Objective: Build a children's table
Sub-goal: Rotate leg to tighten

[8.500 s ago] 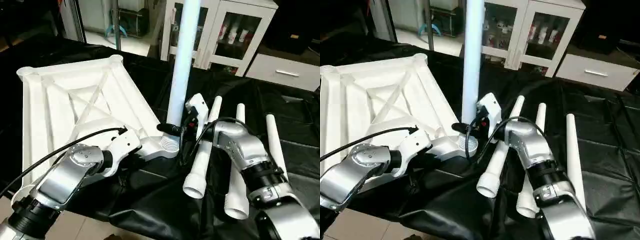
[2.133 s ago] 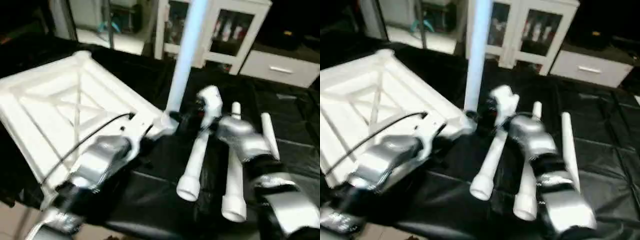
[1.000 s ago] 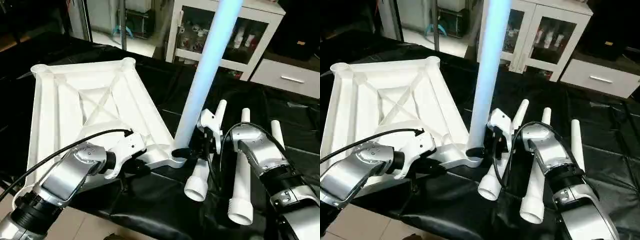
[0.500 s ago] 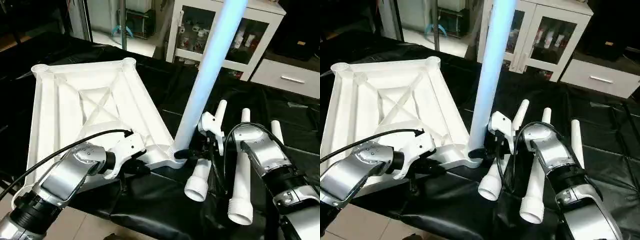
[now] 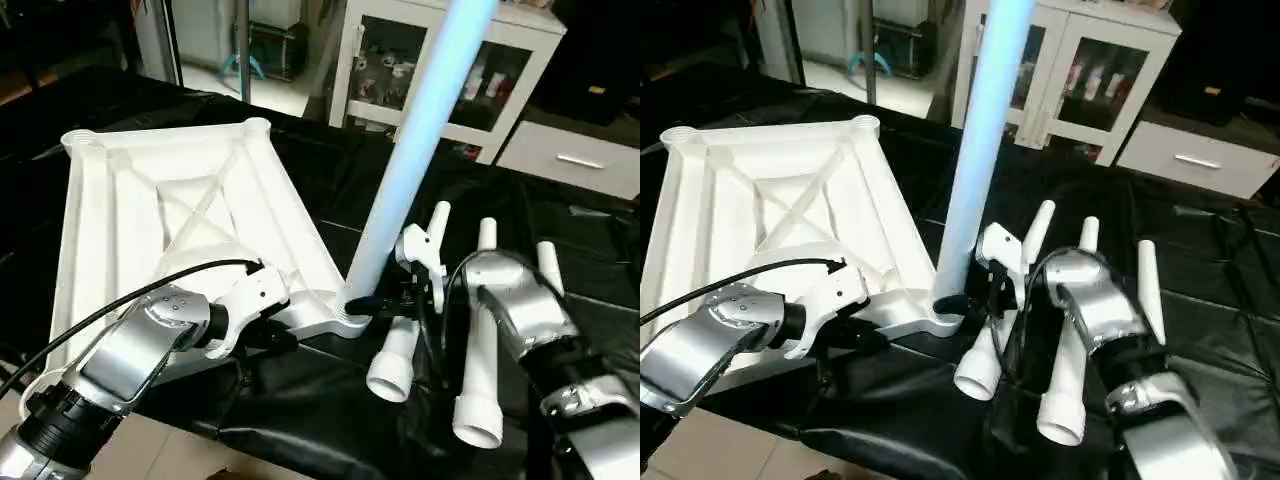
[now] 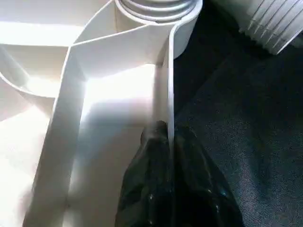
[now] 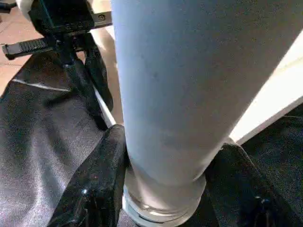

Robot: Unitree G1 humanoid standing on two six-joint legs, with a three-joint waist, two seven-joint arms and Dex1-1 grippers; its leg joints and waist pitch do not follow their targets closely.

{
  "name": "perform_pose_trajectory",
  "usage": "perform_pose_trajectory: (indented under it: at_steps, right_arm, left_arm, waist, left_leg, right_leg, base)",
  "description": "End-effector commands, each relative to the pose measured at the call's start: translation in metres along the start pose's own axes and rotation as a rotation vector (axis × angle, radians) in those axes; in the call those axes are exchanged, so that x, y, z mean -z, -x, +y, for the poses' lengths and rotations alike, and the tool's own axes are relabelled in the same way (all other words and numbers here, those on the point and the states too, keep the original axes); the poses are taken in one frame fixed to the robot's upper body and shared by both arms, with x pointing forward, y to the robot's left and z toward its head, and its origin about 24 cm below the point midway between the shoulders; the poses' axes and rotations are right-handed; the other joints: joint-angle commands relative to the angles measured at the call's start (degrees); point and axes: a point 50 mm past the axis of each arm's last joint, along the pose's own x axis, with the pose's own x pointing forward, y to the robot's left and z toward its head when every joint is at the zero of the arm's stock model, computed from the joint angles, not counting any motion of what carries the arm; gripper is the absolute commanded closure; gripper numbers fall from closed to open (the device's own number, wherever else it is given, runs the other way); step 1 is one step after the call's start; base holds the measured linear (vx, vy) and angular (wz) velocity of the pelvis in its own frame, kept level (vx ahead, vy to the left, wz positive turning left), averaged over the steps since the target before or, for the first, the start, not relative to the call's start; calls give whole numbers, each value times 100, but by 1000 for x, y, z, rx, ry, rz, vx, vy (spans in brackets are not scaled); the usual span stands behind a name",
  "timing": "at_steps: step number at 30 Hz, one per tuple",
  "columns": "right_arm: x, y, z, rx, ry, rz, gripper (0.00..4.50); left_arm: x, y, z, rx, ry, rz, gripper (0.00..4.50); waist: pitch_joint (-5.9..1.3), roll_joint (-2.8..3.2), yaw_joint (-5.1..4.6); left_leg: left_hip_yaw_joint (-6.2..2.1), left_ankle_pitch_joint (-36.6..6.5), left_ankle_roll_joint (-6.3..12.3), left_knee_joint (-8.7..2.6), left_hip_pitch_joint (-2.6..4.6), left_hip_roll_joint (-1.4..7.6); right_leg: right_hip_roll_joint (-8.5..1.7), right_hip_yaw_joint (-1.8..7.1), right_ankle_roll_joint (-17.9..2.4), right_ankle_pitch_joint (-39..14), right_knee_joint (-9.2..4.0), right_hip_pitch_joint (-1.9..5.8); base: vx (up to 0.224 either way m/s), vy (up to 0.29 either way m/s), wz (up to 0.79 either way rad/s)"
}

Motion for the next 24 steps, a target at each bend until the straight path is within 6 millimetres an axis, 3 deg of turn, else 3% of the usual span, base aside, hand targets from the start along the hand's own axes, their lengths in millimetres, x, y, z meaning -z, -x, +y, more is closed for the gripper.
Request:
perform_pose_trajectory:
  at_steps: [1,5,8,11,12,15,17,24]
  right_arm:
    - [16,-1,-2,74,-85,45,246]
    - [14,-14,-10,221,-156,-6,246]
    - [13,-25,-12,301,-175,-13,246]
    - [11,-42,-16,443,-219,-23,248]
    - [10,-47,-17,488,-233,-25,248]
    - [8,-63,-23,710,-292,-24,249]
    - [9,-75,-22,833,-382,-31,249]
    - [2,-98,-13,916,-442,-80,250]
  left_arm:
    - [-12,-4,-7,54,-21,-58,450]
    - [-18,-9,2,-33,20,-86,450]
    - [-23,-14,10,-114,57,-106,450]
    - [-29,-20,25,-261,159,-120,450]
    - [-30,-22,28,-302,182,-119,450]
    - [-34,-24,44,-472,240,-109,450]
    - [-36,-25,52,-600,177,-56,450]
    - [-48,-38,47,-596,218,-98,450]
  waist:
    - [-301,87,-17]
    - [-283,87,-89]
    - [-280,73,-144]
    - [-288,64,-184]
    - [-289,73,-201]
    - [-315,85,-249]
    - [-319,85,-266]
    - [-349,90,-217]
  left_leg:
    - [-65,-1204,-6,-472,3,230]
    - [-82,-1395,-97,-486,-10,222]
    - [-115,-1596,-165,-492,-5,206]
    - [-111,-1515,-162,-483,2,192]
    - [-103,-1483,-188,-479,24,193]
    - [-110,-1356,-232,-480,5,188]
    - [-100,-1376,-228,-484,15,181]
    - [-57,-894,-109,-485,3,182]
  right_leg:
    - [-355,318,-941,-1767,-416,314]
    - [-362,318,-844,-2106,-452,305]
    - [-386,289,-599,-2707,-519,310]
    - [-379,287,-553,-2743,-533,288]
    - [-372,291,-583,-2664,-541,252]
    - [-374,290,-622,-2383,-497,266]
    - [-359,295,-608,-2244,-489,256]
    - [-346,312,-826,-1025,-354,304]
  base:
    - [0,0,0]
    - [0,0,0]
    - [0,0,0]
    - [0,0,0]
    - [0,0,0]
    - [0,0,0]
    - [0,0,0]
    - [0,0,0]
